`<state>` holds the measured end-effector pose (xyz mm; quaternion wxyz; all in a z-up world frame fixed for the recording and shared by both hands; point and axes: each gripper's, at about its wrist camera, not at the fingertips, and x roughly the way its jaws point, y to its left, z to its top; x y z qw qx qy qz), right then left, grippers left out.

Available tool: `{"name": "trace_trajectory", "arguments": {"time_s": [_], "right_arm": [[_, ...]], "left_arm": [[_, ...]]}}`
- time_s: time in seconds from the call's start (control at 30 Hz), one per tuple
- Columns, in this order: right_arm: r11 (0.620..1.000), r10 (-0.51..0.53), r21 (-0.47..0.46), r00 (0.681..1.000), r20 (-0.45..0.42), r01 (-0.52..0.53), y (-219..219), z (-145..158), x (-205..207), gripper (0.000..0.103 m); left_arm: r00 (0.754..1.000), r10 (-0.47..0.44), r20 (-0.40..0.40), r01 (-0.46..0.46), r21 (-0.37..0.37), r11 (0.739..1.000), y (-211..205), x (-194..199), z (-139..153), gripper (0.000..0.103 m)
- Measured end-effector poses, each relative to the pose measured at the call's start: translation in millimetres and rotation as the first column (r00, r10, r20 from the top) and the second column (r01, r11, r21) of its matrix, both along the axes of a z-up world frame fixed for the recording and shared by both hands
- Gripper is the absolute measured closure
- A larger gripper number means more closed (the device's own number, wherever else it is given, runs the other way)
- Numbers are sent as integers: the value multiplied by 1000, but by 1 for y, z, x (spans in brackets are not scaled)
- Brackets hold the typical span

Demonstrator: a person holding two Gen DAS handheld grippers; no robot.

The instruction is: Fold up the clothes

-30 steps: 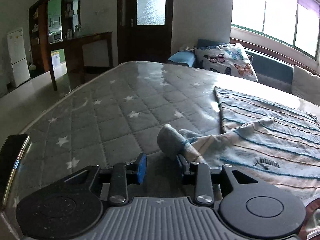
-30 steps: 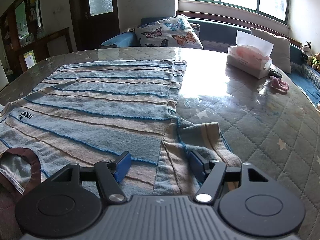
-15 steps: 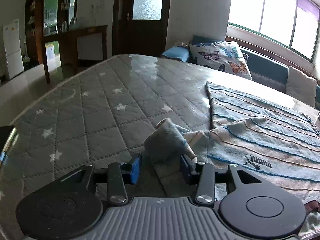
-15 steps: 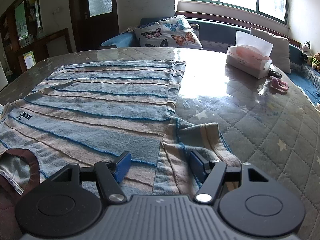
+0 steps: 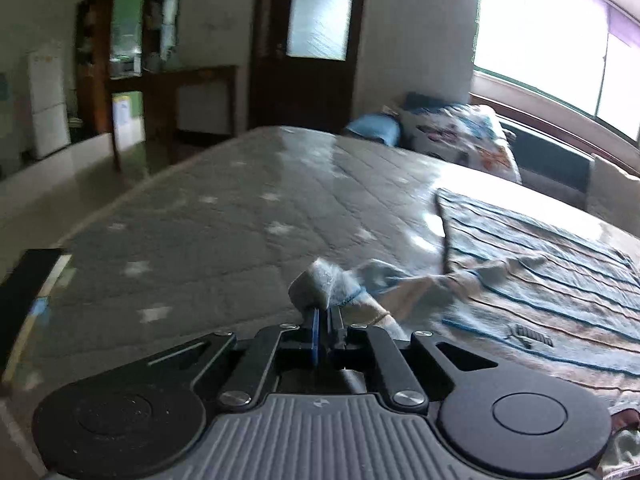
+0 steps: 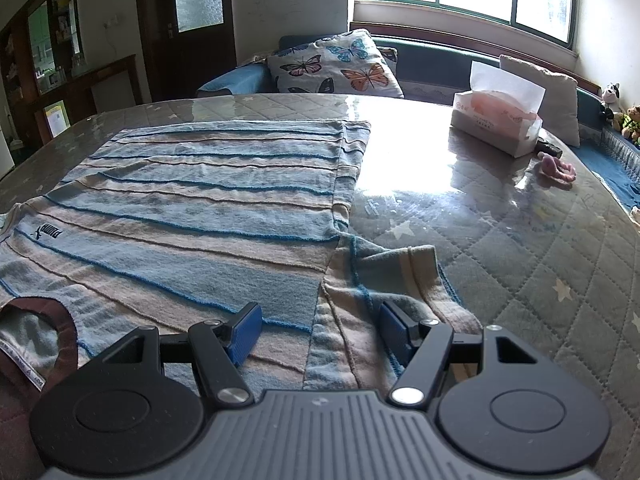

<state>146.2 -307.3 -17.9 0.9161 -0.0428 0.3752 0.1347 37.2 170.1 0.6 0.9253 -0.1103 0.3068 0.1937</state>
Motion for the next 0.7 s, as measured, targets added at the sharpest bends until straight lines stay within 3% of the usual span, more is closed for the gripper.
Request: {"name": "trace_trajectory", "arguments": {"time_s": [0.1,0.2,0.33,0.53,0.63,0.7], "right_arm": [[1000,1,-4,1000,0,-1,0,0,0,37],[1000,2,-8,1000,-1,-2,0,1,0,37],[1000,19,-20,1000,11,-19,2,8,-5,37],[992,128,-3,992,14,-128,17,23,-20,37],[977,213,7,977,11,-213,34,26,-29,37],[965,264,10,965,8,-264,47,26,-35,37]], "left_arm": [[999,38,-3,-38,24,999,1,-14,5,99],[998,33,-44,-32,26,999,2,-16,0,96],[998,36,-42,-33,63,997,-1,-14,6,95],[990,-141,10,139,116,984,-33,-9,28,89],[964,-265,3,262,125,957,-60,-2,27,80],[940,-342,-13,341,115,933,-79,5,23,80]]}}
